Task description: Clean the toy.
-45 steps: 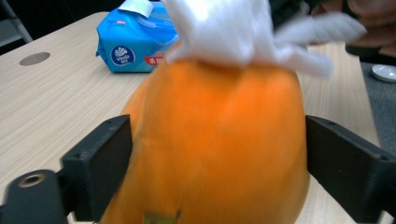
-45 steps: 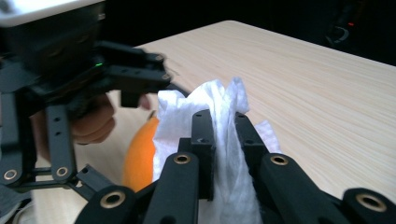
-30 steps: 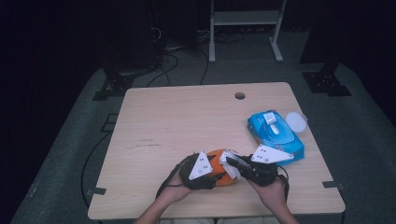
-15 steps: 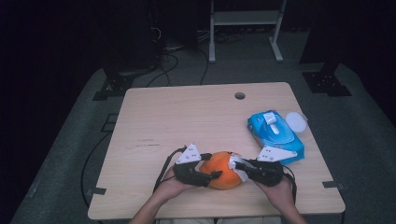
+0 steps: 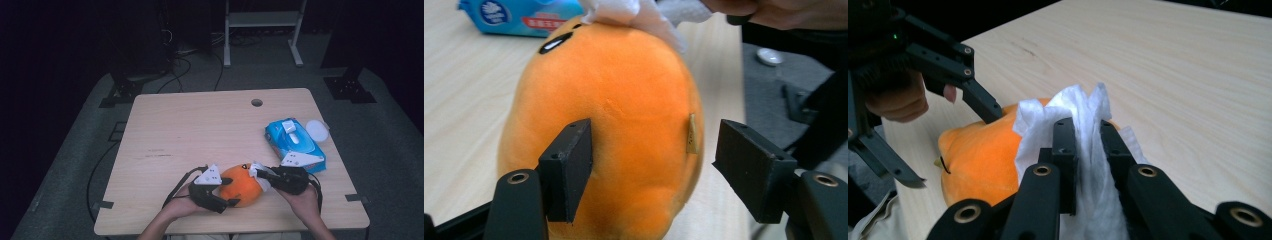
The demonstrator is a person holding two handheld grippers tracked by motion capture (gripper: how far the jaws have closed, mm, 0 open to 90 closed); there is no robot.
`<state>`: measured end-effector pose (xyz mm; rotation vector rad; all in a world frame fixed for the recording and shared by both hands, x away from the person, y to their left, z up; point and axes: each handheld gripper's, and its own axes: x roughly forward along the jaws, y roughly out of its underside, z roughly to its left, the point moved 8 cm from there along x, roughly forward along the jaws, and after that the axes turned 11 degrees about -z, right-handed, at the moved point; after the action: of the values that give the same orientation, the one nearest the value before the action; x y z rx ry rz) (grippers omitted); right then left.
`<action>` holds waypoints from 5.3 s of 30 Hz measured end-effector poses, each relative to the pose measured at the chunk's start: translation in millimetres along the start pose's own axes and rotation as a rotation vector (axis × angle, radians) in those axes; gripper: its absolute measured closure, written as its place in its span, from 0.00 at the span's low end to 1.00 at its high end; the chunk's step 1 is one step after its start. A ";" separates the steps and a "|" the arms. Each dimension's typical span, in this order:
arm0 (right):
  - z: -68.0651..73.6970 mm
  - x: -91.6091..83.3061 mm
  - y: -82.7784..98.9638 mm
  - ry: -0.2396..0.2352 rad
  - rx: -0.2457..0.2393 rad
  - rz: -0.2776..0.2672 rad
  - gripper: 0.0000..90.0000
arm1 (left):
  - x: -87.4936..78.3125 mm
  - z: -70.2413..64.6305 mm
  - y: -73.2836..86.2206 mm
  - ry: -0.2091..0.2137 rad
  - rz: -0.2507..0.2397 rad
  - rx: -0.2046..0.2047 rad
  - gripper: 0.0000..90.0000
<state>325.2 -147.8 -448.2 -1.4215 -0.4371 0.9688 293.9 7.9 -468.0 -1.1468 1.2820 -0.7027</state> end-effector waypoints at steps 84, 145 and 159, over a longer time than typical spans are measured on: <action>-43.4 -48.9 42.7 0.055 0.065 0.068 0.52 | -10.0 98.6 -21.4 -0.328 0.039 0.040 0.60; -50.2 -58.7 38.7 0.117 0.080 0.039 0.41 | -102.7 99.6 39.1 -0.466 -0.029 -0.146 0.23; -48.7 -60.3 41.1 0.122 0.079 0.041 0.40 | -106.8 103.8 57.3 -0.510 0.000 -0.146 0.21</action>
<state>316.1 -229.9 -477.5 -1.4138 -0.2777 0.9171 361.3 150.5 -492.8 -1.3387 0.9074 -0.2872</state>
